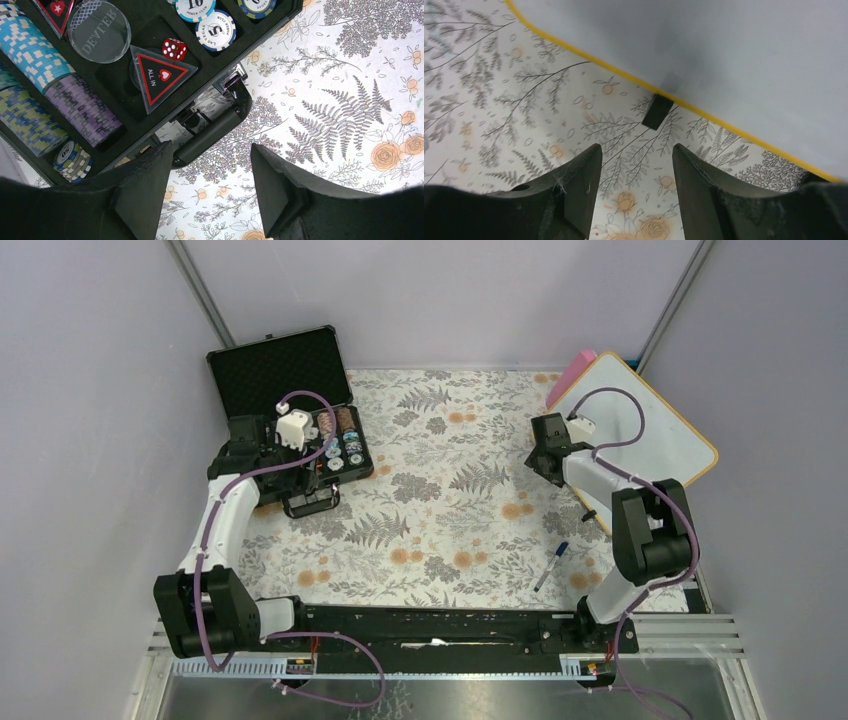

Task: Write a sentence on the whiteboard
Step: Move the whiteboard stand to the center of the board.

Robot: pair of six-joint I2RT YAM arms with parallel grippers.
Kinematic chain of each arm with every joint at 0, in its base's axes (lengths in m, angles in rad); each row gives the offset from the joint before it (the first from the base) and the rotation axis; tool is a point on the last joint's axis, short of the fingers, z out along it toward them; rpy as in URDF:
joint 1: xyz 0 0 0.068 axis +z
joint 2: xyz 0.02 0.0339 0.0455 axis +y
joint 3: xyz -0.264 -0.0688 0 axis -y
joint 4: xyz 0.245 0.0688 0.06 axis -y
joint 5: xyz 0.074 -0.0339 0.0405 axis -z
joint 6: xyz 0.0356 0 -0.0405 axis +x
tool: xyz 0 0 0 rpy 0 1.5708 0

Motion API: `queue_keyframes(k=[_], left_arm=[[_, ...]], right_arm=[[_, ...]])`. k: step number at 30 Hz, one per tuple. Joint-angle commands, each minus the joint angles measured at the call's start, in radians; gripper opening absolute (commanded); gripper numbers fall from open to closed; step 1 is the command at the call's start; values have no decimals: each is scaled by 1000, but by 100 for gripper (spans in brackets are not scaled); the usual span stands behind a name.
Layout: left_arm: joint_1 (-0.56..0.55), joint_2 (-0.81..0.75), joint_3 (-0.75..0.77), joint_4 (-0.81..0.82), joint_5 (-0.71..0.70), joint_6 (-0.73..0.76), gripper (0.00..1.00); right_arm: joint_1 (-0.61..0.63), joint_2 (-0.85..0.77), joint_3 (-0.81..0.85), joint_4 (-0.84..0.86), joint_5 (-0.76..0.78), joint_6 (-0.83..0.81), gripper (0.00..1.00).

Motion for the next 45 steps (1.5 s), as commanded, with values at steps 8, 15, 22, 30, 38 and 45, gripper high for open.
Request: queue_keyframes(k=[8,15,22,30,38,45], left_arm=[[-4,-28,14,15,39,17,65],[-3,-29,10,15,37,22,66],[-3,-30,10,15,42,23,66],[-4,-35,8,12,26,37,66],[-3,-49,1,10,22,25,74],[-5,-41,13,7,41,17,79]], right_arm=[[-26,79,31,68,89,2,52],[-26,125,56,66,99,-1,54],[-31,113,27,107,155,-23,54],[-39,167,50,114,163,-36,48],[-38,167,33,154,161,-71,41],[-38,152,33,166,214,-100,44]])
